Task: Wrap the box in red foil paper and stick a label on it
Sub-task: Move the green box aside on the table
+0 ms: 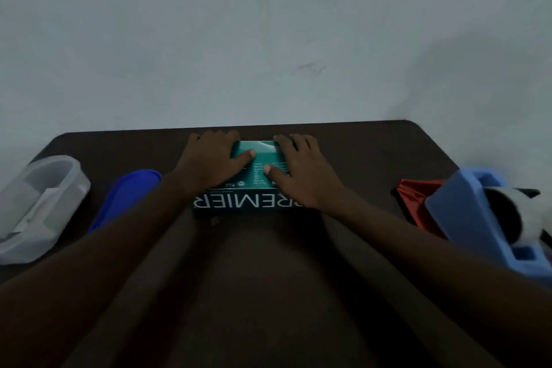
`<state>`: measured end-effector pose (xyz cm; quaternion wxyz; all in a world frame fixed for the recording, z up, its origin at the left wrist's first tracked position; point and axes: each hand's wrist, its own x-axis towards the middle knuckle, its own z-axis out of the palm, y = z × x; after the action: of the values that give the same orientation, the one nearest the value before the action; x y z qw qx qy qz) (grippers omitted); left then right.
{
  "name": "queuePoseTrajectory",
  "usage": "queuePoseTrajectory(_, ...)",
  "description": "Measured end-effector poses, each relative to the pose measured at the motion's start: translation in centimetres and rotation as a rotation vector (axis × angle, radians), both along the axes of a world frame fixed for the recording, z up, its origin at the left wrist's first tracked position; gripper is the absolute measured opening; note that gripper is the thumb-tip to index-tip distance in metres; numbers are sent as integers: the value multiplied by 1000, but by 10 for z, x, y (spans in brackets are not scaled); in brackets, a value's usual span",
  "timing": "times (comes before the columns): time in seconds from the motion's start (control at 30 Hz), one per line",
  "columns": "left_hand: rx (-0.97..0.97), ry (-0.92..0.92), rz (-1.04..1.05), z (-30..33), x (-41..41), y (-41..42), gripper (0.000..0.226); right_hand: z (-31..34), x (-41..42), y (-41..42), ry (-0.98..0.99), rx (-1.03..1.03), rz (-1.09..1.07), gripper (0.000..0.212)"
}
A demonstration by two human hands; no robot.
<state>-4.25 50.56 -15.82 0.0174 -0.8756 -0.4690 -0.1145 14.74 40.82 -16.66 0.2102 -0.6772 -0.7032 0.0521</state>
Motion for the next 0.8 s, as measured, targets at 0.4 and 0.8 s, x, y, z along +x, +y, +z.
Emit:
queuePoseTrajectory(0.4, -134, 20, 70, 2, -12, -57, 64, -7, -26, -58, 112, 182, -107, 36)
queuePoseTrajectory(0.8, -272, -10, 154, 25, -111, -218, 67, -6, -155, -214, 992, 50, -550, 62)
